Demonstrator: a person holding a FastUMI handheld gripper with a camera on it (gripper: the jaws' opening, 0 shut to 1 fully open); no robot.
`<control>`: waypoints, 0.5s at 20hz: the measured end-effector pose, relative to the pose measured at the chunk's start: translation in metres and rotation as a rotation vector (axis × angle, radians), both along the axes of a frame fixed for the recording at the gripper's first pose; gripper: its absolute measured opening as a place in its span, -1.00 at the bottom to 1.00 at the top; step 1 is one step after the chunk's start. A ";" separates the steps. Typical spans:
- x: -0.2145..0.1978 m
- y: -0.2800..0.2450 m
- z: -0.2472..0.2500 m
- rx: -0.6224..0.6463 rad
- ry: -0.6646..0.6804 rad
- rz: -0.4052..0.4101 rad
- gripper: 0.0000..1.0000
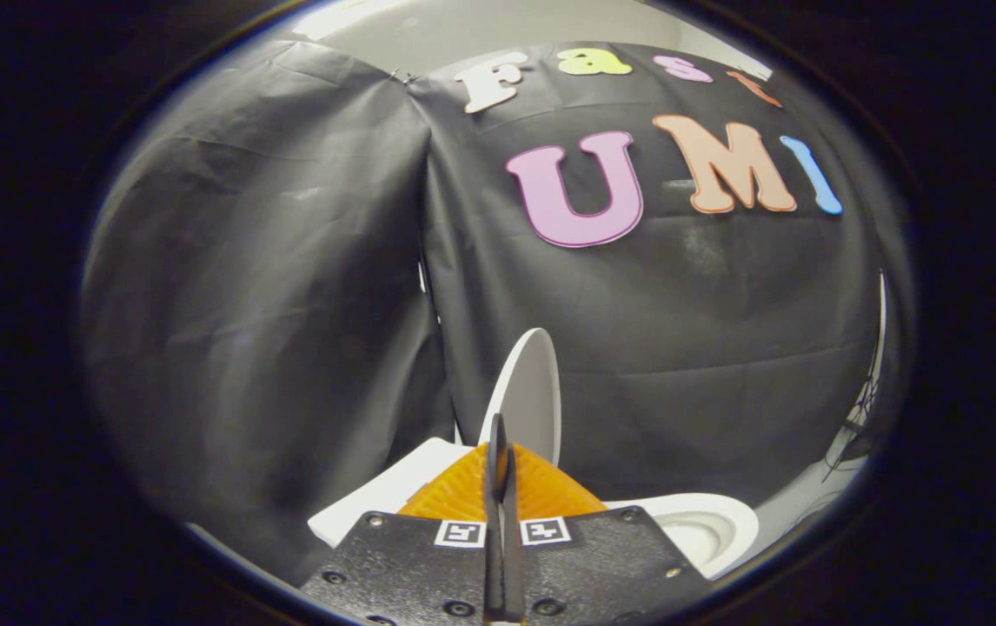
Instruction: Open the toilet lid.
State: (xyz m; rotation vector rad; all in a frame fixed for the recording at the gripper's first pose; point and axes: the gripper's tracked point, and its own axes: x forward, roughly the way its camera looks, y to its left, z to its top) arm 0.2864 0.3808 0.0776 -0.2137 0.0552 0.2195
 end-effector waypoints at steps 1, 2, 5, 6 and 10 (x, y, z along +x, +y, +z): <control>0.002 0.007 -0.001 -0.012 -0.001 0.013 -0.99; 0.003 0.012 -0.003 -0.011 0.003 0.027 -0.99; 0.005 0.028 -0.007 0.005 0.011 0.058 -0.98; 0.006 0.033 -0.008 0.003 0.013 0.066 -0.99; 0.011 0.057 -0.016 -0.017 0.043 0.105 -0.98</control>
